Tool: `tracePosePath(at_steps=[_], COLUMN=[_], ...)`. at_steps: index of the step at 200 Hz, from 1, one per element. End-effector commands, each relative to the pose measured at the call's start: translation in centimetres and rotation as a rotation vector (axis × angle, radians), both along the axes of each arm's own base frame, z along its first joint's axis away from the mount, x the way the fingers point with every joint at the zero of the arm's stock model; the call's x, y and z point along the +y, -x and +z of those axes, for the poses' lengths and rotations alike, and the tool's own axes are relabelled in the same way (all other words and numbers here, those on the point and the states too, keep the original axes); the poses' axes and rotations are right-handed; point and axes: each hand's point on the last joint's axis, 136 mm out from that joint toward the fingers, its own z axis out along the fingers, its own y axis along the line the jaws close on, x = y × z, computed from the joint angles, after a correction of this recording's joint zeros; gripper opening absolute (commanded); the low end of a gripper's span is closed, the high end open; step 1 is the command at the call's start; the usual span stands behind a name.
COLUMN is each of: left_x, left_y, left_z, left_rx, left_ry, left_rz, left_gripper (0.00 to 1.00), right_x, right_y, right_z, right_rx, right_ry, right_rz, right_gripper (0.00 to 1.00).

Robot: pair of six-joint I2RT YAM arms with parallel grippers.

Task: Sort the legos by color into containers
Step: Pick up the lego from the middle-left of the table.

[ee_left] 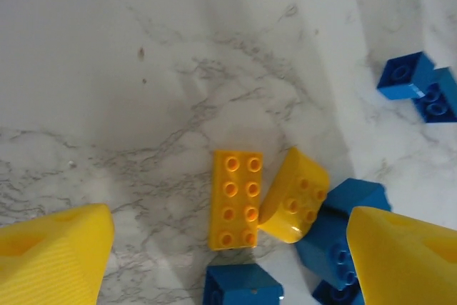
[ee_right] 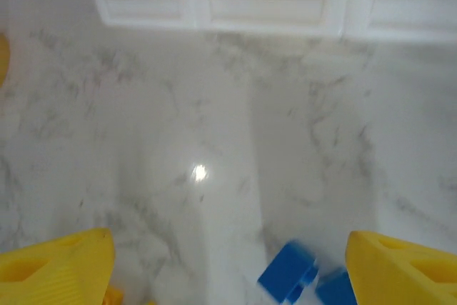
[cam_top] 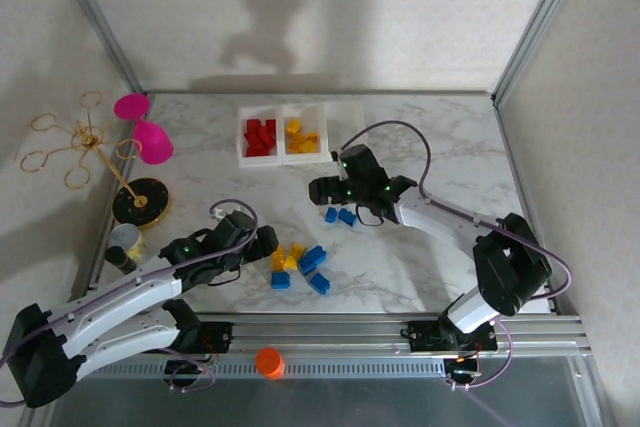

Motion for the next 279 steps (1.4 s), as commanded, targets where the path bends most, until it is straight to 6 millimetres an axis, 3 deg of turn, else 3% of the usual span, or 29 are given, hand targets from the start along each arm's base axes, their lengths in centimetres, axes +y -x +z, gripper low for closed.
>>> tracePosePath(at_steps=[1, 33, 77, 143, 187, 279], left_x=[-0.4, -1.7, -2.5, -3.7, -4.8, -3.9], left_y=[0.2, -0.4, -1.2, -1.6, -1.3, -1.2], left_z=[-1.1, -2.3, -4.4, -6.5, -6.8, -8.5], left_rx=[0.021, 0.042, 0.074, 0.114, 0.121, 0.144], left_ry=[-0.014, -0.032, -0.092, -0.131, -0.150, -0.235], left_rz=[-0.013, -0.040, -0.057, -0.083, -0.119, -0.108], left_gripper=[0.82, 0.80, 0.73, 0.64, 0.62, 0.52], right_x=[0.1, -0.2, -0.9, -1.1, -1.0, -1.0], right_y=[2.6, 4.8, 5.9, 5.7, 5.5, 5.3], right_z=[-0.1, -0.4, -0.8, -1.1, -1.3, -1.5], right_rx=[0.063, 0.089, 0.124, 0.119, 0.119, 0.118], right_ry=[-0.044, -0.061, -0.101, -0.082, -0.080, -0.069], right_rz=[0.033, 0.039, 0.007, -0.002, -0.004, -0.009], right_gripper=[0.86, 0.92, 0.98, 0.99, 0.99, 0.99])
